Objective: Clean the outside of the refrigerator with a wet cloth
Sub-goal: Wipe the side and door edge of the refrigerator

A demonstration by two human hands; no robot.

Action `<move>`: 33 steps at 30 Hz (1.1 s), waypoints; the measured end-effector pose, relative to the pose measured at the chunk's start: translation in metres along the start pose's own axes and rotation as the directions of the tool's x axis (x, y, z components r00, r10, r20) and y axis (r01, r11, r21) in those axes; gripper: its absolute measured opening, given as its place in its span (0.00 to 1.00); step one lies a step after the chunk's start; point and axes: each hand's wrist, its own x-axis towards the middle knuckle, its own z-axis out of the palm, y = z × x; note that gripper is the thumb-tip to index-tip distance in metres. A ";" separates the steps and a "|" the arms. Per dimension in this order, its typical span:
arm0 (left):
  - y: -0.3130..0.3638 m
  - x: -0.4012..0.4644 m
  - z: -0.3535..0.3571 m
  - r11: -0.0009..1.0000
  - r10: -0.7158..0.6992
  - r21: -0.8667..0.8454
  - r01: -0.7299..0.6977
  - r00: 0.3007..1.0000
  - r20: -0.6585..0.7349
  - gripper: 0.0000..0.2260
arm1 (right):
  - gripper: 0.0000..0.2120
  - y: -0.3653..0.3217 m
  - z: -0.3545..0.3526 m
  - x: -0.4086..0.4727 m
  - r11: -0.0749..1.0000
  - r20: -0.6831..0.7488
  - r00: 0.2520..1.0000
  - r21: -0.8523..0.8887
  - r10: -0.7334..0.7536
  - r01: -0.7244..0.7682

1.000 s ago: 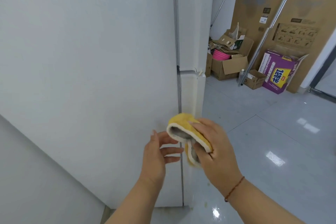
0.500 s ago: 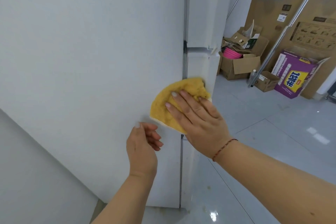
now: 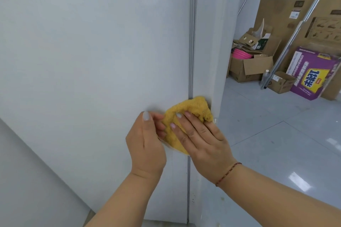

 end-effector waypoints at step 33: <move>-0.077 0.011 -0.007 0.621 0.566 0.294 -0.727 0.675 0.474 0.29 | 0.36 -0.037 0.059 -0.086 0.939 0.045 0.999 -0.343 -0.006 0.021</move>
